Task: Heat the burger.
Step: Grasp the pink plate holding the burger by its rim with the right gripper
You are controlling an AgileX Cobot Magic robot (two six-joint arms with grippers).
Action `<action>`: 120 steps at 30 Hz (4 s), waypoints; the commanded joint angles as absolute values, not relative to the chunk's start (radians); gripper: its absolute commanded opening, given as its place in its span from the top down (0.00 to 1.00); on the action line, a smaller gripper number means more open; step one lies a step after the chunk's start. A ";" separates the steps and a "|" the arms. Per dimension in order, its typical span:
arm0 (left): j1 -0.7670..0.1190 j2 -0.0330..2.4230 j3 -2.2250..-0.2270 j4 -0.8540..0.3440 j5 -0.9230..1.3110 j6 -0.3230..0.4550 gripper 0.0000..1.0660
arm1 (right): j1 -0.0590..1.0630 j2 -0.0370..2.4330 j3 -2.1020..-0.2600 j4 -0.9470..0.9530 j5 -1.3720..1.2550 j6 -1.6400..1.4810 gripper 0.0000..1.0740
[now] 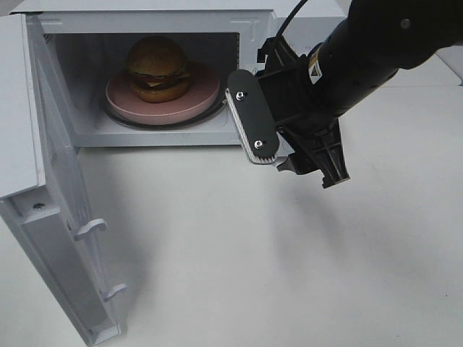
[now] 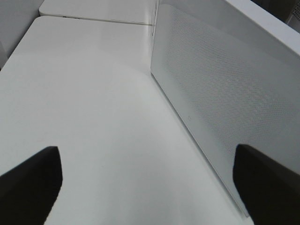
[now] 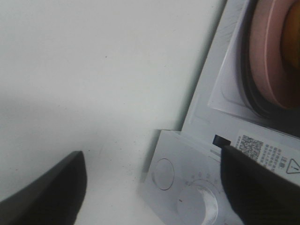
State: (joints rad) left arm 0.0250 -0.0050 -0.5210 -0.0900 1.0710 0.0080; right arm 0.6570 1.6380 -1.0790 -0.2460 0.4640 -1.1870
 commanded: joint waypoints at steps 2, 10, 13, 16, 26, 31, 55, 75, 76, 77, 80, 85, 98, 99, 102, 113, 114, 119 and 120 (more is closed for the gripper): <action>0.029 -0.023 -0.517 -0.096 1.072 0.000 0.15 | 0.658 1.631 -1.084 -0.280 0.409 -1.149 0.19; 0.029 -0.023 -0.517 -0.096 1.072 0.000 0.15 | 0.658 1.673 -1.133 -0.279 0.383 -1.122 0.20; 0.029 -0.023 -0.517 -0.096 1.072 0.000 0.15 | 0.658 1.683 -1.144 -0.279 0.383 -1.121 0.20; 0.029 -0.023 -0.517 -0.096 1.072 0.000 0.15 | 0.670 1.721 -1.184 -0.282 0.385 -1.120 0.21; 0.029 -0.023 -0.517 -0.096 1.072 0.000 0.15 | 0.714 1.883 -1.323 -0.283 0.402 -1.073 0.23; 0.029 -0.023 -0.517 -0.096 1.072 0.000 0.15 | 0.715 1.944 -1.397 -0.286 0.403 -1.072 0.23; 0.029 -0.023 -0.517 -0.096 1.072 0.000 0.15 | 0.715 2.179 -1.668 -0.287 0.479 -1.072 0.26; 0.029 -0.023 -0.517 -0.096 1.072 0.000 0.15 | 0.714 2.353 -1.894 -0.281 0.506 -1.016 0.27; 0.029 -0.023 -0.517 -0.096 1.072 0.000 0.15 | 0.714 2.362 -1.902 -0.281 0.507 -1.015 0.27; 0.029 -0.023 -0.517 -0.096 1.072 0.000 0.15 | 0.714 2.362 -1.902 -0.281 0.507 -1.015 0.27; 0.029 -0.023 -0.517 -0.095 1.072 0.000 0.15 | 0.712 2.387 -1.929 -0.279 0.507 -1.012 0.27; 0.029 -0.023 -0.517 -0.094 1.072 0.000 0.15 | 0.700 2.418 -1.959 -0.277 0.507 -1.012 0.27; 0.029 -0.023 -0.517 -0.092 1.072 0.000 0.15 | 0.689 2.469 -1.997 -0.274 0.477 -1.005 0.28; 0.029 -0.023 -0.517 -0.092 1.072 0.000 0.15 | 0.689 2.482 -2.007 -0.259 0.476 -1.004 0.29; 0.029 -0.023 -0.517 -0.092 1.072 0.000 0.15 | 0.689 2.487 -2.015 -0.253 0.474 -0.993 0.30; 0.029 -0.023 -0.517 -0.092 1.072 0.000 0.15 | 0.689 2.476 -2.015 -0.251 0.488 -0.991 0.74; 0.029 -0.023 -0.517 -0.092 1.072 0.000 0.15 | 0.689 2.475 -2.015 -0.246 0.490 -0.986 0.80; 0.029 -0.023 -0.517 -0.092 1.072 0.000 0.15 | 0.689 2.469 -2.015 -0.227 0.515 -0.979 1.00; 0.029 -0.023 -0.517 -0.092 1.072 0.000 0.15 | 0.690 2.463 -2.015 -0.227 0.534 -0.980 1.00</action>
State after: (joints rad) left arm 0.0250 -0.0050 -0.5210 -0.0900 1.0710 0.0080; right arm 0.6950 2.4650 -2.0120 -0.2320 0.4940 -0.9930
